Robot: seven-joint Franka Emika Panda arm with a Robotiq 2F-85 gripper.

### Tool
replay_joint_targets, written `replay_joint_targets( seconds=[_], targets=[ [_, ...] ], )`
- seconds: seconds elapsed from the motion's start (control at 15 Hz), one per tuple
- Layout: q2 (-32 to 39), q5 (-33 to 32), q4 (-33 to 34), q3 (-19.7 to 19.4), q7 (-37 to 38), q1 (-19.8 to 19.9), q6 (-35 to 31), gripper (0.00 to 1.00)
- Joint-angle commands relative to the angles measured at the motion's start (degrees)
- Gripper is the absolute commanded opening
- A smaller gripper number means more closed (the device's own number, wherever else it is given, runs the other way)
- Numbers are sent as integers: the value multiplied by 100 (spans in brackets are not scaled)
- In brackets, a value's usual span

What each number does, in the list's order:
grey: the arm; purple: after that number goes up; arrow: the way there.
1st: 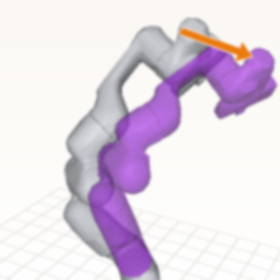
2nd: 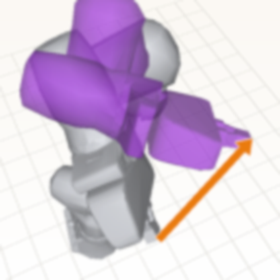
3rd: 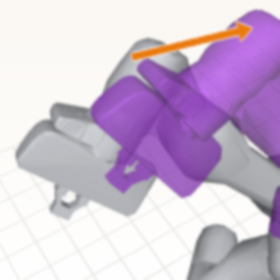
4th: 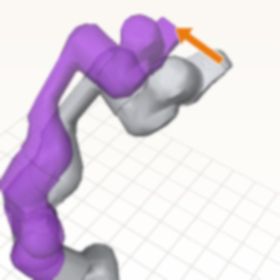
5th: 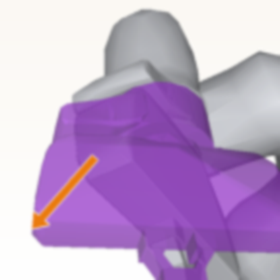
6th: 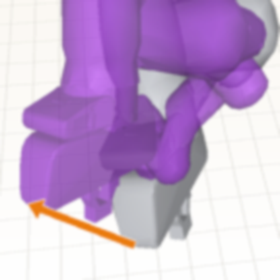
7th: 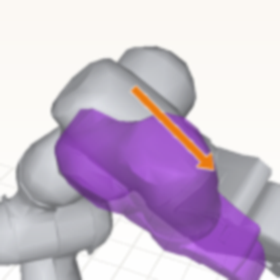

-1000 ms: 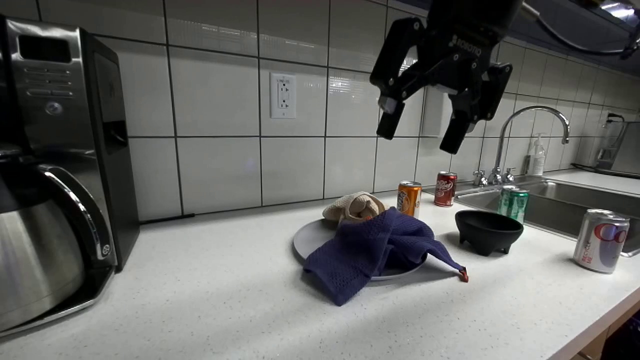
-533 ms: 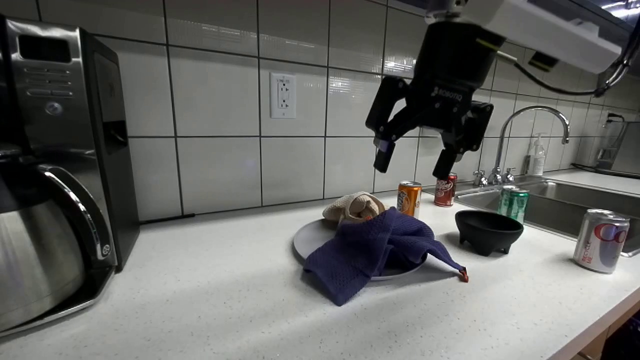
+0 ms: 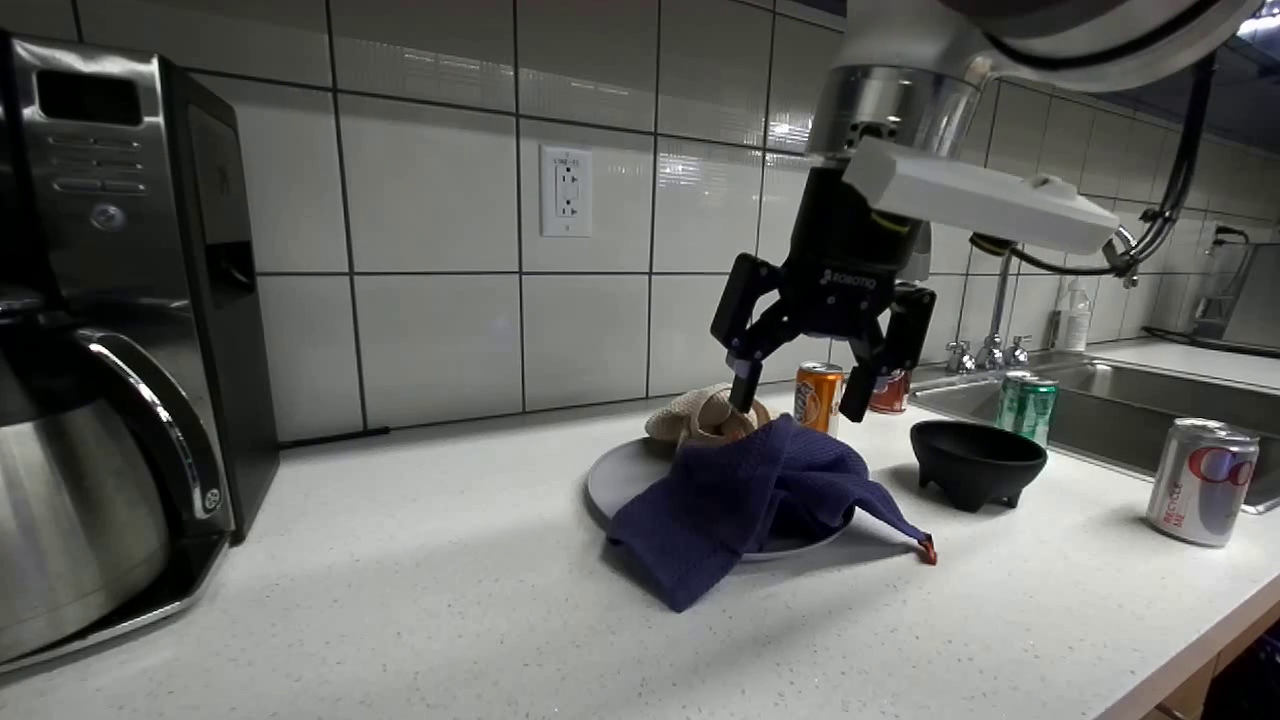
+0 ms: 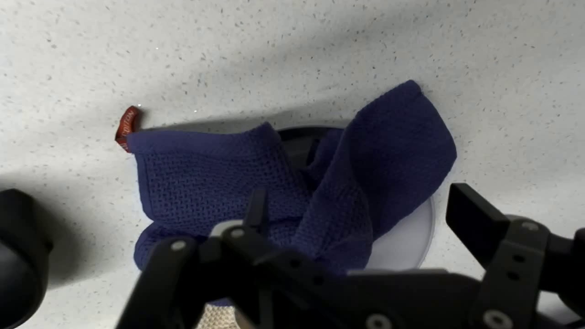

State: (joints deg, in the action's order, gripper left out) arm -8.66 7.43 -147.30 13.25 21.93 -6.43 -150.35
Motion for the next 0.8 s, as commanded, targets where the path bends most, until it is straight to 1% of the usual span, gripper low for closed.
replay_joint_targets(
  seconds=[0.0,0.4,0.73],
  targets=[
    [639,-241,440,-125,190,40,-120,100],
    [1429,-134,1055,-400,57,-51,-110,100],
    [1974,39,1516,-525,-55,-86,-67,100]
  ],
)
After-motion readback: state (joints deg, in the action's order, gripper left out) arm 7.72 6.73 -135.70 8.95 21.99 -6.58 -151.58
